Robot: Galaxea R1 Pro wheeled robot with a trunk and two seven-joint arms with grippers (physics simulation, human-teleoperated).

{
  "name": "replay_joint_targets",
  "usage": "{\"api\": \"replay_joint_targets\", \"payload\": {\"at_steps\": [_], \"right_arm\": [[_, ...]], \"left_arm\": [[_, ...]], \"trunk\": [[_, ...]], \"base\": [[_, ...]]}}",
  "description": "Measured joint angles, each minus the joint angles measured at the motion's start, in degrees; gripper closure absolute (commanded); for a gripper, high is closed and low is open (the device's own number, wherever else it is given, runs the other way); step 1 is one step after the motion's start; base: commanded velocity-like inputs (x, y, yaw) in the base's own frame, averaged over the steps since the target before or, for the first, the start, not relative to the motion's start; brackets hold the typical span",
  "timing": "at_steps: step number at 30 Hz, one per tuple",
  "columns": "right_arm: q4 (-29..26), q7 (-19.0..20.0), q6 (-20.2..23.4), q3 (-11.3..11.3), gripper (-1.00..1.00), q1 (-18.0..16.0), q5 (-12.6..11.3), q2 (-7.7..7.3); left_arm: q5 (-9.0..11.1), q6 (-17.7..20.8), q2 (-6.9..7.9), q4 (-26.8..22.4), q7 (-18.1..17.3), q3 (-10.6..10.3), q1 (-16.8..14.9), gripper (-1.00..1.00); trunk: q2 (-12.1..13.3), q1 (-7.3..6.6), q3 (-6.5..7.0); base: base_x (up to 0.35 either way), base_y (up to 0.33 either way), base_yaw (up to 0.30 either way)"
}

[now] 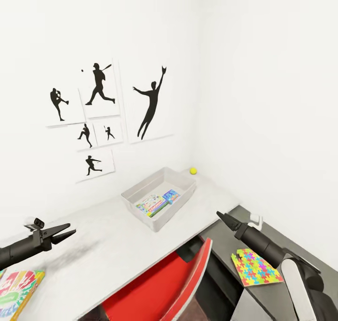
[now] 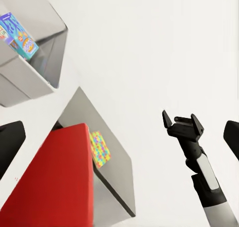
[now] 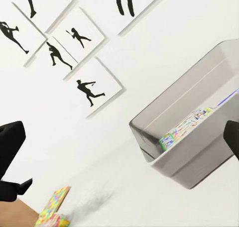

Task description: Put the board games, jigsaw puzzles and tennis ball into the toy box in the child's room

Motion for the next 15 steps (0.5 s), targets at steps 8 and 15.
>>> {"api": "replay_joint_targets", "payload": {"at_steps": [8,15], "right_arm": [[-0.27,-0.07,-0.01,0.11,-1.00,0.01,0.02,0.02],[-0.25,-0.11,0.00,0.15,-1.00,0.01,0.06,0.08]], "left_arm": [[-0.03,0.00,-0.01,0.00,-0.01,0.02,-0.01,-1.00],[-0.06,0.00,-0.01,0.00,-0.01,0.03,-0.01,-1.00]], "trunk": [[0.00,-0.02,0.25],[0.00,-0.01,0.27]], "base": [[-0.092,0.053,0.043],[-0.055,0.042,0.005]]}}
